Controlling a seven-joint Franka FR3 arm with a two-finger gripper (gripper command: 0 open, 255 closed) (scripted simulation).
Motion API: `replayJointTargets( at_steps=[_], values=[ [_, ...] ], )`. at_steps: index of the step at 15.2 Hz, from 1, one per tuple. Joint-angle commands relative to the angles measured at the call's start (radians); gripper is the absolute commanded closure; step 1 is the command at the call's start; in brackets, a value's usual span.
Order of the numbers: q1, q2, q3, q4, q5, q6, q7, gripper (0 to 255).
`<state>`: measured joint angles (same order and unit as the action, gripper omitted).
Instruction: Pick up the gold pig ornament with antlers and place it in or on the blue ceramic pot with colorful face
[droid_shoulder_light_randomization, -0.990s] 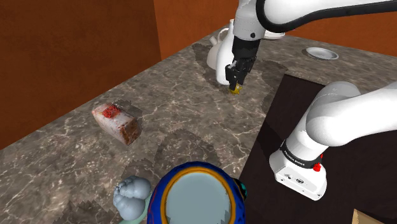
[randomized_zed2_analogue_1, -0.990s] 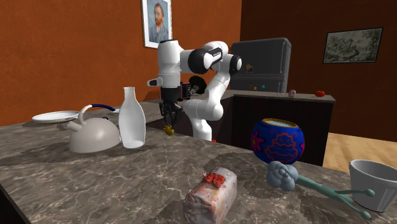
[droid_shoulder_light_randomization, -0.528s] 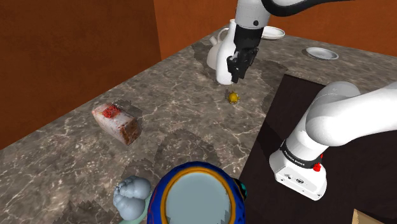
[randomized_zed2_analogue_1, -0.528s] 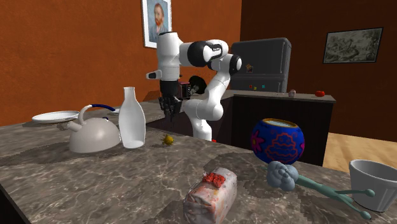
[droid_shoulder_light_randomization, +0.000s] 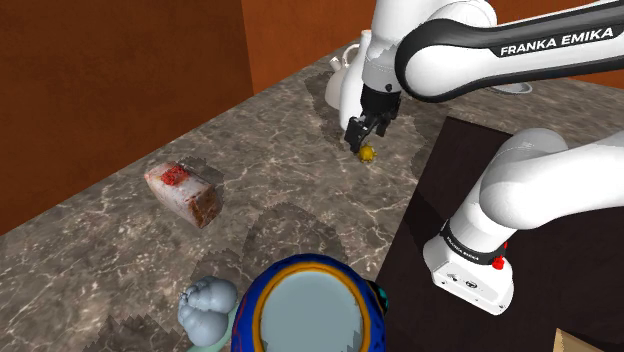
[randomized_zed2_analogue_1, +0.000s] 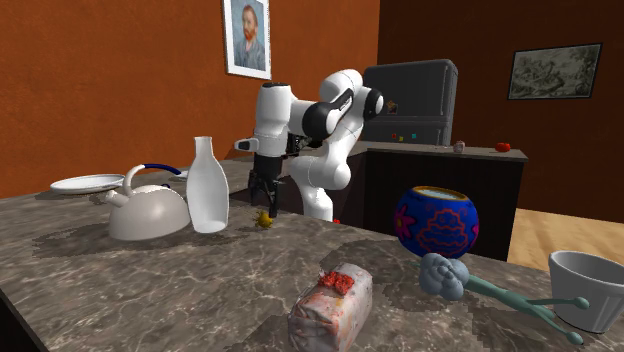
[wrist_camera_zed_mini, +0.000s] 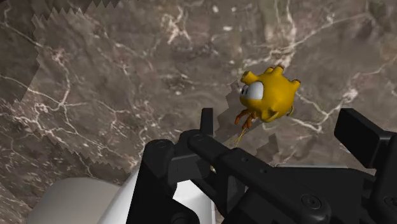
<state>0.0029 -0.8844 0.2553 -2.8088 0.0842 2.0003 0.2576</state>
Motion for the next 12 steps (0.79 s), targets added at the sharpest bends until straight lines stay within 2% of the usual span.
replayJointTargets(
  at_steps=[1, 5, 12],
  values=[
    [-0.001, 0.009, 0.006, -0.026, 0.002, 0.038, 0.004, 0],
    [-0.003, 0.034, 0.012, -0.062, 0.004, 0.099, 0.005, 0],
    [-0.003, 0.034, 0.012, -0.062, 0.004, 0.099, 0.005, 0]
  ],
)
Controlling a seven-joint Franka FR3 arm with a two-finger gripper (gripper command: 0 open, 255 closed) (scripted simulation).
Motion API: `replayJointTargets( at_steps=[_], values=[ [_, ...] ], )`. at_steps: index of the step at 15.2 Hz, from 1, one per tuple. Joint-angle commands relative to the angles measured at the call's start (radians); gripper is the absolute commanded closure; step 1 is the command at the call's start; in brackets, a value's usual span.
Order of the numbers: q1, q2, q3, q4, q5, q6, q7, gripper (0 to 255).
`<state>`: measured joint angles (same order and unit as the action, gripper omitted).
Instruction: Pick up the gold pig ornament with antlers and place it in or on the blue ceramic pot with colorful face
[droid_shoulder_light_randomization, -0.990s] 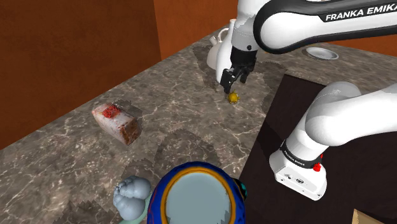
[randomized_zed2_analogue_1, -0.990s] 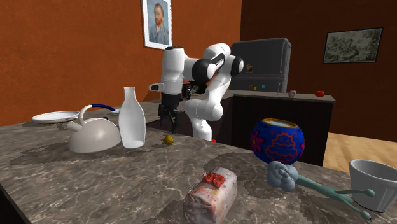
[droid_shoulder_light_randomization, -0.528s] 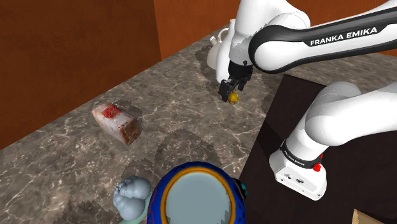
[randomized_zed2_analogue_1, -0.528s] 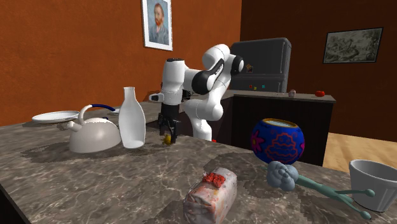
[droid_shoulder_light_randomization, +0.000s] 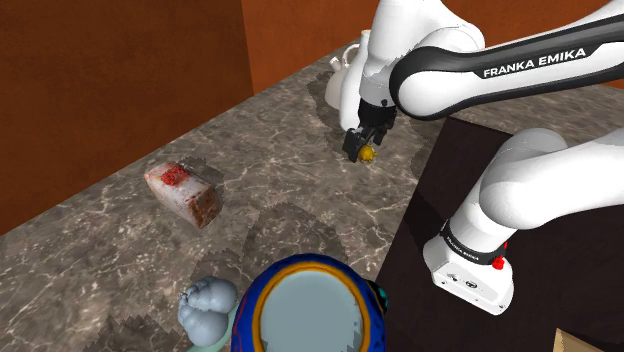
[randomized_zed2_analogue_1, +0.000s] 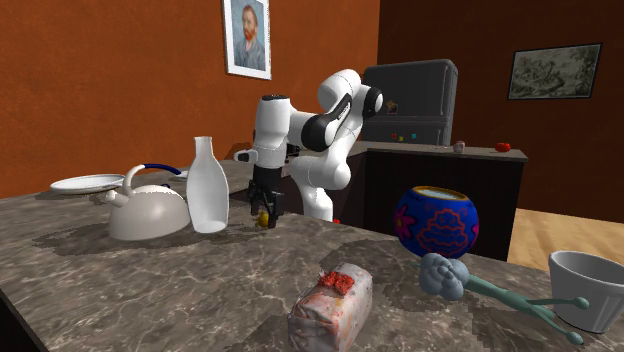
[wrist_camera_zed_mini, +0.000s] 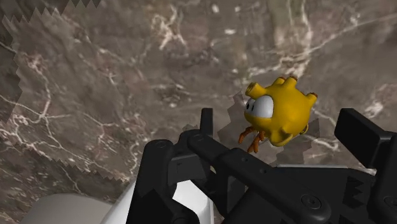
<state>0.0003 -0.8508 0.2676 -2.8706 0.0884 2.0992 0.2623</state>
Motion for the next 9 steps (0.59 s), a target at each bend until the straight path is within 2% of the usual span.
replayJointTargets(
  at_steps=[1, 2, 9],
  values=[
    [0.000, 0.000, 0.000, 0.000, 0.000, 0.000, 0.000, 0],
    [0.000, 0.000, 0.000, 0.000, 0.000, 0.000, 0.000, 255],
    [0.000, 0.000, 0.000, 0.000, 0.000, 0.000, 0.000, 255]
  ],
)
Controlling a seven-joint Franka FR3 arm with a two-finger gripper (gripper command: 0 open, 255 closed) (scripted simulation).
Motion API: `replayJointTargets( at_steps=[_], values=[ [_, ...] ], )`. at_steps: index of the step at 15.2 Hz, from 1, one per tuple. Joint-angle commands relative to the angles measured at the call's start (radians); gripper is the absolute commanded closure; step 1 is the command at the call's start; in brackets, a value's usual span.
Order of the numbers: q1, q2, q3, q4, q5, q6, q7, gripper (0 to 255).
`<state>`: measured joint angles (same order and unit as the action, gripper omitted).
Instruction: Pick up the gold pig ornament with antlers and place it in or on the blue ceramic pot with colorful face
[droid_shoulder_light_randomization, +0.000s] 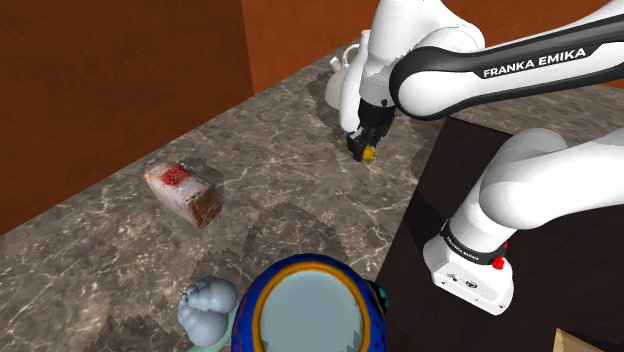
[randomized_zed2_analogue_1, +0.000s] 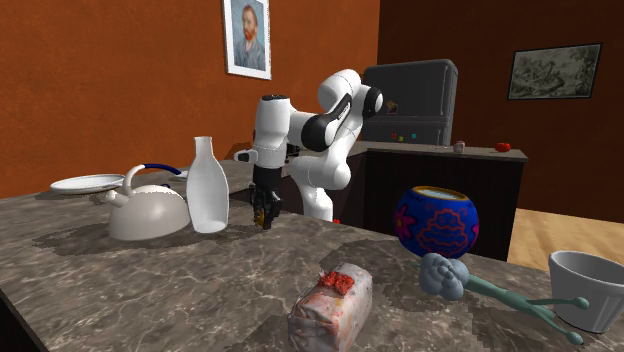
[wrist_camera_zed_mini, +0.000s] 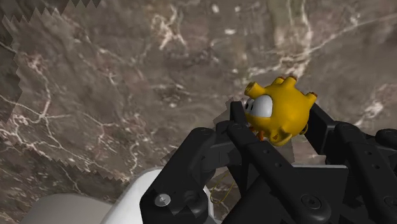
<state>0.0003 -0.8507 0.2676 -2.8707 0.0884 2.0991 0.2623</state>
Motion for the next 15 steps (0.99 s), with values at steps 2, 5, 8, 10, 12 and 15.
replayJointTargets(
  at_steps=[2, 5, 8, 10, 12, 15],
  values=[
    [0.000, 0.000, 0.000, 0.000, 0.000, 0.000, 0.000, 255],
    [-0.002, -0.017, -0.008, 0.032, -0.005, -0.048, -0.005, 255],
    [-0.004, -0.030, -0.016, 0.066, -0.010, -0.095, -0.009, 255],
    [-0.006, -0.036, -0.021, 0.090, -0.014, -0.125, -0.012, 255],
    [-0.008, -0.042, -0.025, 0.114, -0.017, -0.154, -0.015, 255],
    [-0.011, -0.047, -0.032, 0.151, -0.022, -0.197, -0.018, 255]
  ],
)
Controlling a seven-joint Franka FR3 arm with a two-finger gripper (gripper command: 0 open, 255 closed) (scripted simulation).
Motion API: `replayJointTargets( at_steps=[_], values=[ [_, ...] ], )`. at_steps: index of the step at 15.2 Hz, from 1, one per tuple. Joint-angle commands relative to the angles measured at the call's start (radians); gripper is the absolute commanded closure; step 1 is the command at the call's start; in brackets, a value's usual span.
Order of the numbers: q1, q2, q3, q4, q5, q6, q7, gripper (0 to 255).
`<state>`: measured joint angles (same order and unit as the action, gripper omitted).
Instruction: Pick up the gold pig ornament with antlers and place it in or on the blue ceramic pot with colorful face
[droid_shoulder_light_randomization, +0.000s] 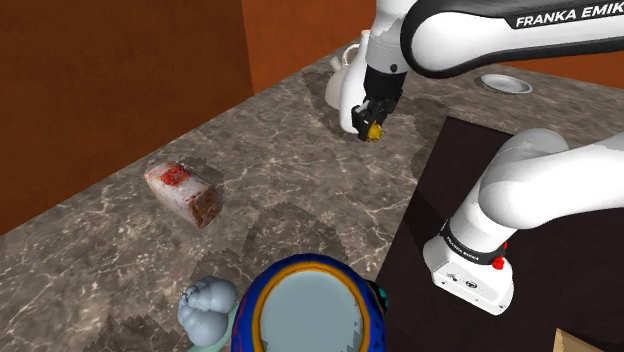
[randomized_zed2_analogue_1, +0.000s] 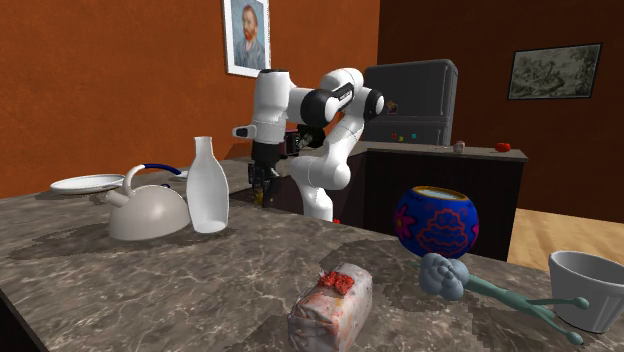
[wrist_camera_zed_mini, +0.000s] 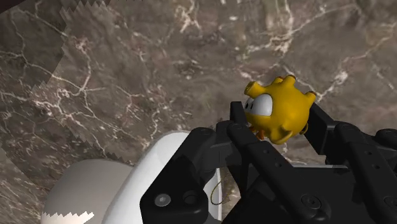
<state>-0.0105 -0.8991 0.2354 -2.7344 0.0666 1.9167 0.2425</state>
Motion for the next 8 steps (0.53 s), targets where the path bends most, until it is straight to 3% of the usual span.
replayJointTargets(
  at_steps=[1, 8],
  values=[
    [-0.001, 0.000, -0.002, 0.028, -0.002, -0.028, 0.000, 255],
    [-0.008, 0.000, -0.015, 0.121, -0.013, -0.121, -0.008, 255]
  ],
)
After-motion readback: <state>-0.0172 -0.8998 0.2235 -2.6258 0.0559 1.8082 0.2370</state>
